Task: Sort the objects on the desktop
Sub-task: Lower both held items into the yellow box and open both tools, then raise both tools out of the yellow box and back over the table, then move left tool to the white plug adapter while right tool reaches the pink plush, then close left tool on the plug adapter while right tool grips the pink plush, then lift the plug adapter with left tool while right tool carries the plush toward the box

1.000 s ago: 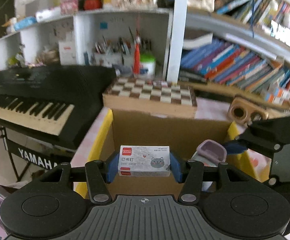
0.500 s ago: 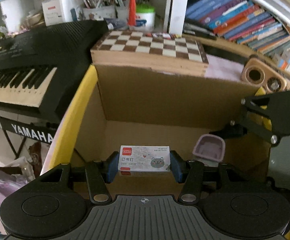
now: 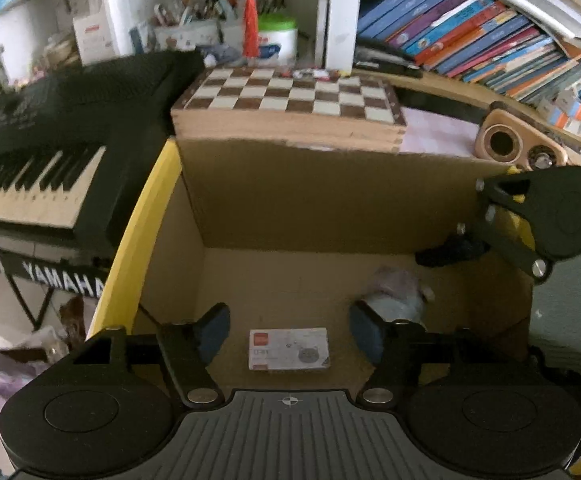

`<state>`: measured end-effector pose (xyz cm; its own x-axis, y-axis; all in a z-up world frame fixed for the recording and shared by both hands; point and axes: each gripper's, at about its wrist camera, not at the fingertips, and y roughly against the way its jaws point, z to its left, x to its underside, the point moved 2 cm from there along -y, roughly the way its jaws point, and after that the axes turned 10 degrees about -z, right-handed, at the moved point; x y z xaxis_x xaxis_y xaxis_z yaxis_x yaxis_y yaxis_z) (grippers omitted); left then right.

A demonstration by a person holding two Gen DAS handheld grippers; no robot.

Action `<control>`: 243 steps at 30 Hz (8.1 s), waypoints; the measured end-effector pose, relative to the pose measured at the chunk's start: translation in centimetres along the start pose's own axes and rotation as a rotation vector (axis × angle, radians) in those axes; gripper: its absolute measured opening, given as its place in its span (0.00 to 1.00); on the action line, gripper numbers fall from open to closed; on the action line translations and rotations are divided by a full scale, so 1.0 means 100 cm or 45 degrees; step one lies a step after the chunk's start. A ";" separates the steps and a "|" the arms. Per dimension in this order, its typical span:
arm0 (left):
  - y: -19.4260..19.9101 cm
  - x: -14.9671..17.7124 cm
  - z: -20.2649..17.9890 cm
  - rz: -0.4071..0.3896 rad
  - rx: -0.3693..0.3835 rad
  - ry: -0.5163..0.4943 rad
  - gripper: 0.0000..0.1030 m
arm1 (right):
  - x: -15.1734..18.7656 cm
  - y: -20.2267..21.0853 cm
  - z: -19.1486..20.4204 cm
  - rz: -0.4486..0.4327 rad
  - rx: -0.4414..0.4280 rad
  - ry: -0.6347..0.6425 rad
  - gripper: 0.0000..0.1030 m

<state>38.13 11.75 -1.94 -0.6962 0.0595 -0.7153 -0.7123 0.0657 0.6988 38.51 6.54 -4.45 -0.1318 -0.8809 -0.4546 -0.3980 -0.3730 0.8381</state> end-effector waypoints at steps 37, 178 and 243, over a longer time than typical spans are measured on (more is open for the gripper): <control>0.211 0.067 -0.002 -0.639 -0.170 0.167 0.90 | 0.109 0.239 0.068 -0.776 0.730 -0.988 0.79; 0.056 0.118 -0.271 -0.158 0.095 -0.078 0.47 | 0.351 0.228 0.046 -0.457 0.599 -1.396 0.83; 0.149 0.131 -0.220 -0.292 0.279 0.289 0.35 | 0.334 0.256 0.068 -0.488 0.615 -1.405 0.84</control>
<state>16.46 -8.39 -0.86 -0.5406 -0.2015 -0.8168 -0.8330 0.2645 0.4860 17.77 -30.41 -0.23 -0.5276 0.0581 -0.8475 -0.8378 -0.2006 0.5078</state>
